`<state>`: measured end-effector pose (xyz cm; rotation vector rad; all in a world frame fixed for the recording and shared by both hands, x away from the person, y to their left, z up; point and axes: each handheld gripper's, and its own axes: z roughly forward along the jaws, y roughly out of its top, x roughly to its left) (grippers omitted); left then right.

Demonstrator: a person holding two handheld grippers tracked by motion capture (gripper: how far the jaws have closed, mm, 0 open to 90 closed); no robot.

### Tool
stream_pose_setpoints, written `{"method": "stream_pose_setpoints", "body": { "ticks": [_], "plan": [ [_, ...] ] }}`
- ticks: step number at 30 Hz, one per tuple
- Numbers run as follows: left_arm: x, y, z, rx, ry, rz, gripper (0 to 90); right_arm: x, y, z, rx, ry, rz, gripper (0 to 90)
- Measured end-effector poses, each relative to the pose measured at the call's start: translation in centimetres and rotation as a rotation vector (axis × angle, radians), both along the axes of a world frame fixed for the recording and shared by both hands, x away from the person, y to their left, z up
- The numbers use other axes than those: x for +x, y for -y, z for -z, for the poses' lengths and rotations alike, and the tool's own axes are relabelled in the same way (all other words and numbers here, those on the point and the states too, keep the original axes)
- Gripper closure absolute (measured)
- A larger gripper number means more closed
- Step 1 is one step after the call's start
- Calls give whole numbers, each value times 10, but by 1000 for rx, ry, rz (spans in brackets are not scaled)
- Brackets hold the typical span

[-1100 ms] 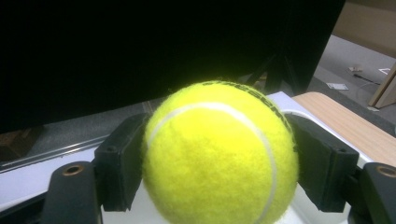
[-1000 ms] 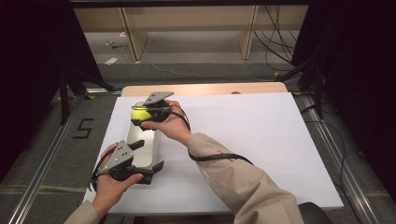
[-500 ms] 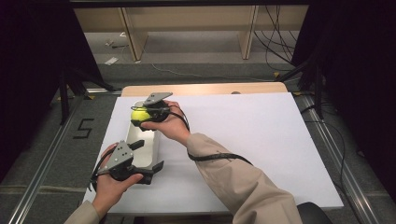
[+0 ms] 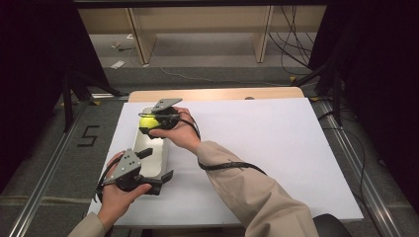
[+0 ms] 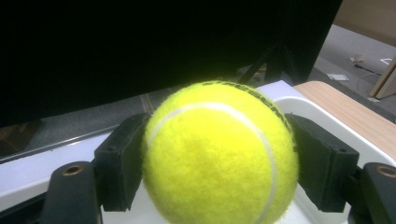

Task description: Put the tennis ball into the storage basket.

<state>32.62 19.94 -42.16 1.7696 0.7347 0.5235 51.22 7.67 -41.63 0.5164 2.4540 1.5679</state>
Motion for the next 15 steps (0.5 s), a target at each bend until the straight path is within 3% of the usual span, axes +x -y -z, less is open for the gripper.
{"method": "stream_pose_setpoints", "body": {
  "ticks": [15],
  "plan": [
    [0, 0, 0, -2, 0, 0, 0, 2, -2, 5, -17, -7, -4, 265]
  ]
}}
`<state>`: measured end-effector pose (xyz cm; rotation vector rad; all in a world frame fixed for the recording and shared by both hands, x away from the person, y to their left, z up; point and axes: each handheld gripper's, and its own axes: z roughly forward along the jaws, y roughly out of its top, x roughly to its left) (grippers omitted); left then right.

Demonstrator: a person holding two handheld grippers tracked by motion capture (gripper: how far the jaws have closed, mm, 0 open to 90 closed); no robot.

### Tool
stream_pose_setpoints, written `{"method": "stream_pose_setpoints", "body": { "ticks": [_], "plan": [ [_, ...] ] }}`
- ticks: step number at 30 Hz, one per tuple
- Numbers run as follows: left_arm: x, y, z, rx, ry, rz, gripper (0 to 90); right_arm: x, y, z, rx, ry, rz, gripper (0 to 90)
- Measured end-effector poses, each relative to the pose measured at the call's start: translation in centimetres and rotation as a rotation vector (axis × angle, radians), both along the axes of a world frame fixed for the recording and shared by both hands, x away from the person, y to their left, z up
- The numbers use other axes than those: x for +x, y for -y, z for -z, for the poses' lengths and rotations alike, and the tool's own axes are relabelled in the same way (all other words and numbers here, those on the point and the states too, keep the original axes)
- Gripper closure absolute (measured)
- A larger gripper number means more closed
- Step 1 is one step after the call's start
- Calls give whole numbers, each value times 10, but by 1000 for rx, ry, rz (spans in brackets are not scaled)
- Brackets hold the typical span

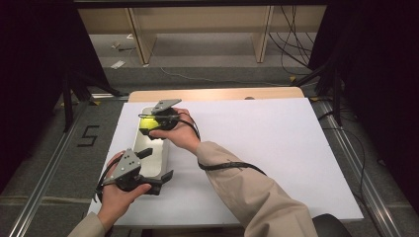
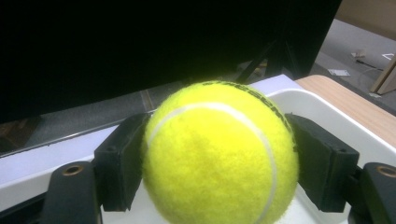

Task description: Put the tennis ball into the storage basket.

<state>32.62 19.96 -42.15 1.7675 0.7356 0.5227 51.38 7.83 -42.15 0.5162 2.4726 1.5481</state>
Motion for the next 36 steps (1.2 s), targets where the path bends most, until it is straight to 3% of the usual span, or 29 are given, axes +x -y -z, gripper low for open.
{"method": "stream_pose_setpoints", "body": {
  "ticks": [36],
  "plan": [
    [0, 0, 0, -1, -2, 0, 0, 1, -4, 7, -30, -13, -10, 264]
  ]
}}
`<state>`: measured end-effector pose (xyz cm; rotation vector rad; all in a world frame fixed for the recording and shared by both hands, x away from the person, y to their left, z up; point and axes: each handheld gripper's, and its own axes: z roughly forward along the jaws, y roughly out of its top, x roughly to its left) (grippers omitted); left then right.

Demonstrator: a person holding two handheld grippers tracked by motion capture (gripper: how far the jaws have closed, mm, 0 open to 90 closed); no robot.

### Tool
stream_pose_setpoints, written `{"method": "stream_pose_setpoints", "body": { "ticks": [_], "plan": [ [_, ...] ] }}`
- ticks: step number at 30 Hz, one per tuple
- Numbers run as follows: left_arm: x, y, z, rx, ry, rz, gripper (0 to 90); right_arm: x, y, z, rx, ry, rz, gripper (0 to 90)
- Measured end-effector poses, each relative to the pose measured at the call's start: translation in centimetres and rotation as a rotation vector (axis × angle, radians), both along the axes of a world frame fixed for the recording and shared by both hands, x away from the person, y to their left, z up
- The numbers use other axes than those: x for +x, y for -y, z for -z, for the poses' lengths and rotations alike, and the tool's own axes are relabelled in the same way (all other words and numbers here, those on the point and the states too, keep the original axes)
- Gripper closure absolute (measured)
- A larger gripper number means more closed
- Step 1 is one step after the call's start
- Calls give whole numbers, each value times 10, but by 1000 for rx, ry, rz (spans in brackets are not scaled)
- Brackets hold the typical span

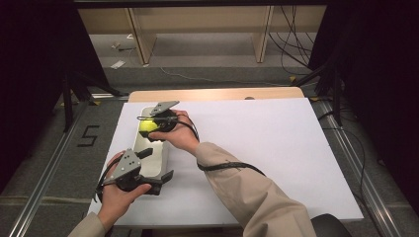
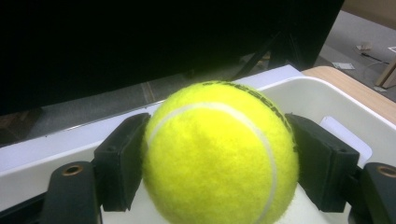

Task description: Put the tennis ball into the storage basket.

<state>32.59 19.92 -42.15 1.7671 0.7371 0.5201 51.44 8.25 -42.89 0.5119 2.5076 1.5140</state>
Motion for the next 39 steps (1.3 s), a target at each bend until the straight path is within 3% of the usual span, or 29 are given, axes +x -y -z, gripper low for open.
{"method": "stream_pose_setpoints", "body": {
  "ticks": [39],
  "plan": [
    [0, 0, 0, -2, 1, 2, 0, -1, -4, 7, -32, -15, -20, 258]
  ]
}}
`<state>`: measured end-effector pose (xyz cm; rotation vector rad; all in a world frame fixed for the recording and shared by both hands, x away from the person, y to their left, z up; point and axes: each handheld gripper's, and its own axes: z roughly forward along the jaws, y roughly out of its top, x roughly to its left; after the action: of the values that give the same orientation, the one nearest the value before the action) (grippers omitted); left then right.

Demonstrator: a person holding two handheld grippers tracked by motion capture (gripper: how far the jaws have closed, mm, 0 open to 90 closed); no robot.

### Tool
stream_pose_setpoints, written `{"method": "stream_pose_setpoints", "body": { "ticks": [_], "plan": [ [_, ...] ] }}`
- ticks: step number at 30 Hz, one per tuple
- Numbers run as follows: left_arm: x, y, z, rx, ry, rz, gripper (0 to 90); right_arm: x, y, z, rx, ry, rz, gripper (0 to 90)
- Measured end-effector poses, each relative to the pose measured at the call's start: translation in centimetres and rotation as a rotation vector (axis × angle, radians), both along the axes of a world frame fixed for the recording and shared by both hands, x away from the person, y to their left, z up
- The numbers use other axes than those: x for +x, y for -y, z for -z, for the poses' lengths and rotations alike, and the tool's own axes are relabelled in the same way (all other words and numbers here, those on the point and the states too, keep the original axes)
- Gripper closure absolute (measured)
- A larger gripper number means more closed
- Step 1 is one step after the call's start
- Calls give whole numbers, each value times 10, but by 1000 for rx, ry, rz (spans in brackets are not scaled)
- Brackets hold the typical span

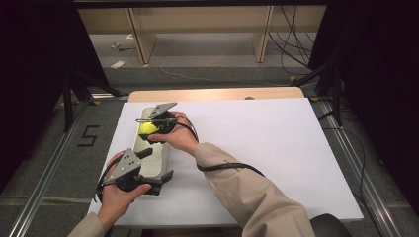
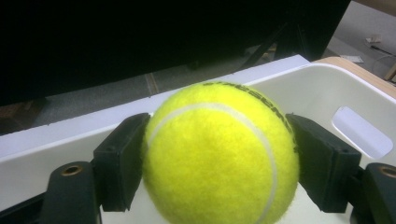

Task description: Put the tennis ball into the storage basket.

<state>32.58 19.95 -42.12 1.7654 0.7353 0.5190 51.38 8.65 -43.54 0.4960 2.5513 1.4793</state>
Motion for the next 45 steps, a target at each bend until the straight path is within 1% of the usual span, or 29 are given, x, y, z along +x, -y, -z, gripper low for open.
{"method": "stream_pose_setpoints", "body": {
  "ticks": [8, 9, 11, 13, 19, 21, 30, 40, 45],
  "plan": [
    [0, 0, 0, 1, 0, 1, 0, 0, 0, 1, -14, -3, -4, 246],
    [0, 0, 0, 1, 0, 1, 0, 0, 0, 1, -8, 1, -3, 236],
    [0, 0, 0, 1, 1, 1, 0, 1, 0, -1, 15, 7, -3, 179],
    [0, 0, 0, 1, 0, 2, 0, 1, 0, -5, 31, -2, 5, 156],
    [0, 0, 0, 0, -1, 3, 0, 3, 4, -8, 26, 16, 17, 155],
    [0, 0, 0, 3, 1, 2, 0, 3, 5, -8, 28, 9, 17, 157],
    [0, 0, 0, 1, 0, 1, 0, 1, 8, -14, 37, 20, 14, 158],
    [0, 0, 0, 0, -1, -1, 0, -2, 21, -24, 46, 33, 11, 162],
    [0, 0, 0, -1, -1, -1, 0, -2, 32, -25, 51, 32, 25, 164]
  ]
}}
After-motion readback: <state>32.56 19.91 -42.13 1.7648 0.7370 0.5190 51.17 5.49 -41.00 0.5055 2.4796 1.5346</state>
